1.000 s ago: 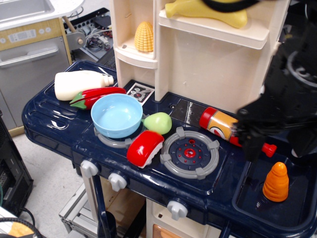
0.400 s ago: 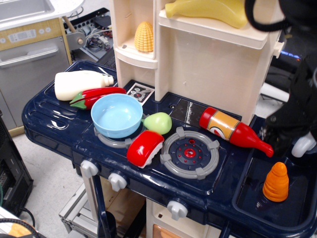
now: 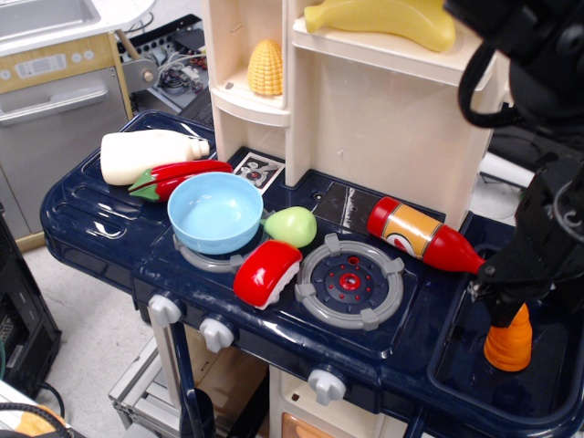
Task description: Put carrot in bowl
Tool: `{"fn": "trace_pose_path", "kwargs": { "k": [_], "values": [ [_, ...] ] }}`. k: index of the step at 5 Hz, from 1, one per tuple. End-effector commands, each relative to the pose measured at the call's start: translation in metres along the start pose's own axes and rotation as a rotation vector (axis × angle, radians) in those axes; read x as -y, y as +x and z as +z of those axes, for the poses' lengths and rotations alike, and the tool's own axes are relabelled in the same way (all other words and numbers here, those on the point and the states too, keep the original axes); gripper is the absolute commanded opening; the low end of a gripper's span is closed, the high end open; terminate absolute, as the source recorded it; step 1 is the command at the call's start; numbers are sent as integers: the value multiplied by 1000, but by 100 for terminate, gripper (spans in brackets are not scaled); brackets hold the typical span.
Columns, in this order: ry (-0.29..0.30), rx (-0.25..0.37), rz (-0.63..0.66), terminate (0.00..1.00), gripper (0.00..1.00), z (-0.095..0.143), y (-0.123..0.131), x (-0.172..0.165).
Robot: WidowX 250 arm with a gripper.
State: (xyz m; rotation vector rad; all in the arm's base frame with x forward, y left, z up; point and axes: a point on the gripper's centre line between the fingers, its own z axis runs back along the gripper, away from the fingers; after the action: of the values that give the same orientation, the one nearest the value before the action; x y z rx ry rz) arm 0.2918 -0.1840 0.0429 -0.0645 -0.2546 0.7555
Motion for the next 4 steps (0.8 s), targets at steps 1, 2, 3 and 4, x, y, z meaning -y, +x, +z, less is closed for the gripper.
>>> {"fn": "trace_pose_path", "kwargs": {
  "k": [1, 2, 3, 4],
  "values": [
    [-47, 11, 16, 0, 100, -12, 6, 1],
    [-69, -1, 28, 0, 0, -19, 6, 1],
    [-96, -26, 30, 0, 0, 7, 3, 7],
    [-41, -75, 38, 0, 0, 47, 6, 3]
  ]
}}
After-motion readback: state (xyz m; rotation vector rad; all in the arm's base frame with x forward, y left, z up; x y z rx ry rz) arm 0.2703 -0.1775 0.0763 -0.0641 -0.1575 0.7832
